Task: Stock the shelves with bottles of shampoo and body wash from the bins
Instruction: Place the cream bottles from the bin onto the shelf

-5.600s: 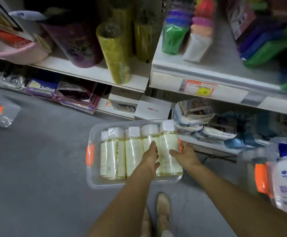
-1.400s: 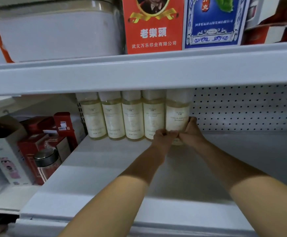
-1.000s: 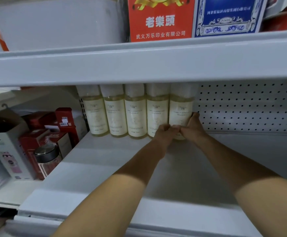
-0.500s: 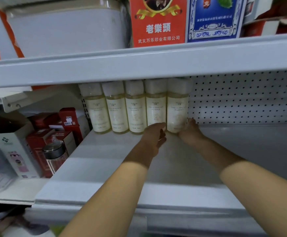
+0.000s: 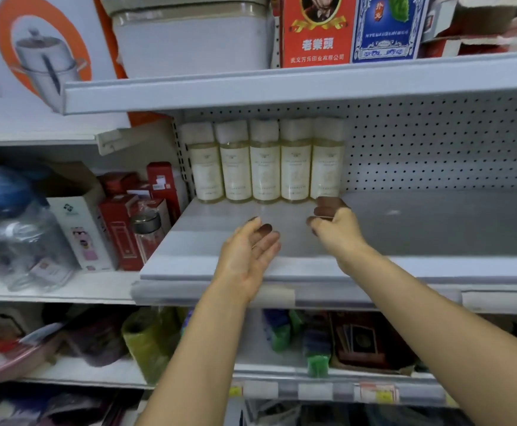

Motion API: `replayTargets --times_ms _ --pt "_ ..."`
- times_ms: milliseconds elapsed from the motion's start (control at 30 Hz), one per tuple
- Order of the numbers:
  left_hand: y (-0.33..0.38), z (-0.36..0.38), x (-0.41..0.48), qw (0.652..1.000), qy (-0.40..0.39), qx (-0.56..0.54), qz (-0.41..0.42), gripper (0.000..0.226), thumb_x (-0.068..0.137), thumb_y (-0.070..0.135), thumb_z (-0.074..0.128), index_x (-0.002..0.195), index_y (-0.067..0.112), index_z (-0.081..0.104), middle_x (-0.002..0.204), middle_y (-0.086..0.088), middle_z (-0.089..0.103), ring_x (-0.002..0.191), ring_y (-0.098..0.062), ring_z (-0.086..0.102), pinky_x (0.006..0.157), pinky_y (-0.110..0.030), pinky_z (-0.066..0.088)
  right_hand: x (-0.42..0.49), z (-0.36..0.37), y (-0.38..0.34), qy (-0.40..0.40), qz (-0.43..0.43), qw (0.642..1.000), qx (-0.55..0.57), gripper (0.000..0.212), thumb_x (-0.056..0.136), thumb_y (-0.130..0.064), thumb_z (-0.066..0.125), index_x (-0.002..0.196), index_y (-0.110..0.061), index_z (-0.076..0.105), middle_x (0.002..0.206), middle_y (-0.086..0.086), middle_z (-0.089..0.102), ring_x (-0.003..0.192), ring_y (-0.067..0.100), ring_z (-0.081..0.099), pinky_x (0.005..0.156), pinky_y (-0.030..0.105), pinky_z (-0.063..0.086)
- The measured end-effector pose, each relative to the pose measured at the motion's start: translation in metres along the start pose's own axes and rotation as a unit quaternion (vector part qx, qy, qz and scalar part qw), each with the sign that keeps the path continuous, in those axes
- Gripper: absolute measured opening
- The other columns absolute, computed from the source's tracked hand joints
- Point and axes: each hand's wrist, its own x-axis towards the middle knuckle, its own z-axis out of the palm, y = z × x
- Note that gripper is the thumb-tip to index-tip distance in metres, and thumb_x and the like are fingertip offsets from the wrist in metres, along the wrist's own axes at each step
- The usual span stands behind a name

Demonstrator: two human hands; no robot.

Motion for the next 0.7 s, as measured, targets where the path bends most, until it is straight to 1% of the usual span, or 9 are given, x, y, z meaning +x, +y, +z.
replayTargets --times_ms 67,167,233,333,400,467,500,600,700 --pt "0.003 -0.022 -0.021 1.0 0.004 0.0 0.008 0.016 0.098 0.015 0.059 0.109 0.004 0.061 0.113 -0.016 0.065 0.104 -0.029 0.065 0.086 -0.038 0.055 -0.026 0.008 -0.003 -0.003 -0.014 1.0 -0.005 0.03 0.091 -0.007 0.06 0.12 -0.015 0.054 0.119 0.007 0.06 0.109 0.024 0.058 0.098 0.04 0.05" --pt "0.006 -0.062 -0.053 1.0 0.015 0.011 0.014 0.025 0.098 0.018 0.06 0.12 0.007 0.059 0.116 -0.015 0.066 0.105 -0.028 0.067 0.083 -0.037 0.057 -0.067 0.022 -0.007 -0.025 -0.044 0.999 0.009 0.034 0.093 -0.001 0.056 0.123 -0.016 0.054 0.114 0.004 0.06 0.105 0.022 0.061 0.094 0.042 0.055" --pt "0.007 -0.091 -0.073 0.999 0.026 0.018 0.014 0.025 0.097 0.019 0.06 0.12 0.008 0.061 0.114 -0.014 0.068 0.104 -0.027 0.068 0.084 -0.036 0.057 -0.096 0.032 -0.007 -0.045 -0.053 0.997 0.029 0.034 0.094 0.002 0.055 0.122 -0.017 0.054 0.112 0.005 0.061 0.102 0.023 0.064 0.085 0.035 0.058" --pt "0.005 -0.132 -0.1 0.998 0.058 0.031 0.013 0.015 0.099 0.02 0.057 0.108 0.01 0.064 0.106 -0.011 0.07 0.097 -0.025 0.069 0.081 -0.036 0.056 -0.138 0.049 -0.001 -0.095 -0.057 0.993 0.03 0.027 0.096 0.002 0.052 0.115 -0.017 0.055 0.106 0.006 0.063 0.09 0.02 0.068 0.072 0.028 0.059" --pt "-0.001 -0.161 -0.116 0.996 0.084 0.039 0.006 0.015 0.099 0.02 0.057 0.107 0.011 0.064 0.106 -0.01 0.07 0.095 -0.024 0.069 0.078 -0.035 0.056 -0.163 0.06 0.011 -0.136 -0.043 0.989 0.025 0.024 0.096 0.004 0.05 0.11 -0.015 0.057 0.102 0.008 0.064 0.081 0.02 0.068 0.067 0.025 0.058" --pt "-0.009 -0.191 -0.13 0.993 0.11 0.038 -0.009 0.015 0.1 0.02 0.057 0.108 0.01 0.064 0.108 -0.01 0.069 0.097 -0.024 0.068 0.082 -0.036 0.056 -0.182 0.072 0.029 -0.168 -0.024 0.985 0.019 0.026 0.096 0.006 0.05 0.099 -0.019 0.058 0.096 0.01 0.065 0.072 0.02 0.067 0.06 0.023 0.056" --pt "-0.015 -0.206 -0.136 0.991 0.126 0.036 -0.019 0.017 0.1 0.02 0.057 0.111 0.009 0.063 0.11 -0.011 0.069 0.1 -0.025 0.068 0.083 -0.037 0.056 -0.191 0.078 0.039 -0.182 -0.009 0.983 0.013 0.027 0.096 0.006 0.05 0.097 -0.019 0.058 0.093 0.01 0.065 0.07 0.021 0.066 0.058 0.023 0.055" --pt "-0.032 -0.249 -0.15 0.984 0.172 0.015 -0.047 0.019 0.099 0.02 0.058 0.113 0.008 0.062 0.112 -0.012 0.068 0.1 -0.025 0.067 0.085 -0.038 0.055 -0.211 0.097 0.073 -0.223 0.054 0.973 0.0 0.02 0.096 0.007 0.05 0.104 -0.01 0.058 0.091 0.014 0.065 0.069 0.023 0.064 0.057 0.024 0.054" --pt "-0.045 -0.288 -0.157 0.974 0.214 0.002 -0.072 0.016 0.099 0.021 0.059 0.108 0.009 0.063 0.108 -0.009 0.07 0.095 -0.023 0.068 0.083 -0.037 0.055 -0.223 0.12 0.109 -0.256 0.119 0.959 -0.013 0.019 0.096 0.005 0.051 0.106 -0.009 0.059 0.095 0.019 0.066 0.07 0.023 0.064 0.057 0.024 0.055"
